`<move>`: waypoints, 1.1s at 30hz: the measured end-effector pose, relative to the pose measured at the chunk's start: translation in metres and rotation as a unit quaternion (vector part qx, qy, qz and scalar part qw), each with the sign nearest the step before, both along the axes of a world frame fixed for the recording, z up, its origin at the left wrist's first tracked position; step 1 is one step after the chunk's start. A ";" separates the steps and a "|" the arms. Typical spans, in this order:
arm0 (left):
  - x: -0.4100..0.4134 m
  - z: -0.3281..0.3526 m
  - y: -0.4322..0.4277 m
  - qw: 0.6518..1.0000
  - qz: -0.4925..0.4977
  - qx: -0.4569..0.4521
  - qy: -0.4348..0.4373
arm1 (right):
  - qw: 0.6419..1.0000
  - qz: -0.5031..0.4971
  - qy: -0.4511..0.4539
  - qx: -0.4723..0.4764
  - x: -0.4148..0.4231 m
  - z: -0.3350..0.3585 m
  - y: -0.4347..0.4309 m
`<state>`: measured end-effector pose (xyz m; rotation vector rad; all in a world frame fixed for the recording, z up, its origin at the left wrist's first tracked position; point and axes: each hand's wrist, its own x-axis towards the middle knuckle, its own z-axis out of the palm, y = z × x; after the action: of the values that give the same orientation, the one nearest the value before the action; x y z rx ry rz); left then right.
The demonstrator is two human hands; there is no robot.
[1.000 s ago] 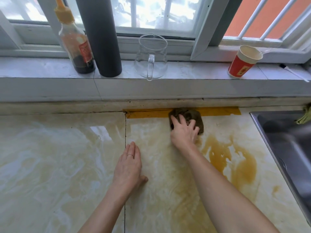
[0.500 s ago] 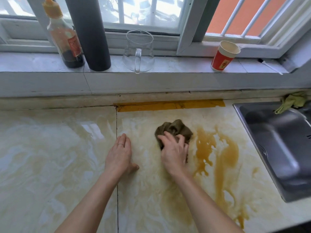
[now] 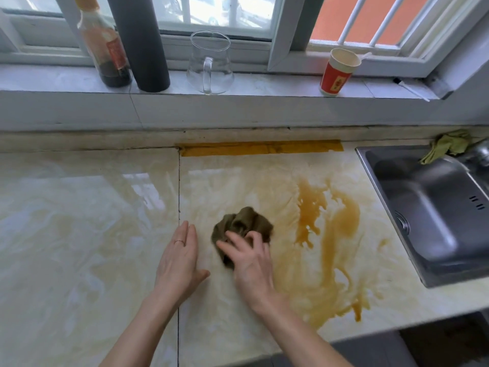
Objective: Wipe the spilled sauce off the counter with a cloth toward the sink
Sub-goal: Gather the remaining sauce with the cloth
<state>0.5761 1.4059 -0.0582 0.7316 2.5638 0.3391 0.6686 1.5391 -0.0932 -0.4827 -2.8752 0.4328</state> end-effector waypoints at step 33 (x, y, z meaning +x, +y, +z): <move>0.096 0.000 -0.017 0.998 0.048 -0.022 0.016 | 0.989 -0.069 0.053 -0.119 0.088 0.007 0.042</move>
<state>0.6722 1.3887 -0.0580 0.6035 2.6345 0.3030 0.7568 1.5808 -0.0864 -0.6725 -2.6793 0.7589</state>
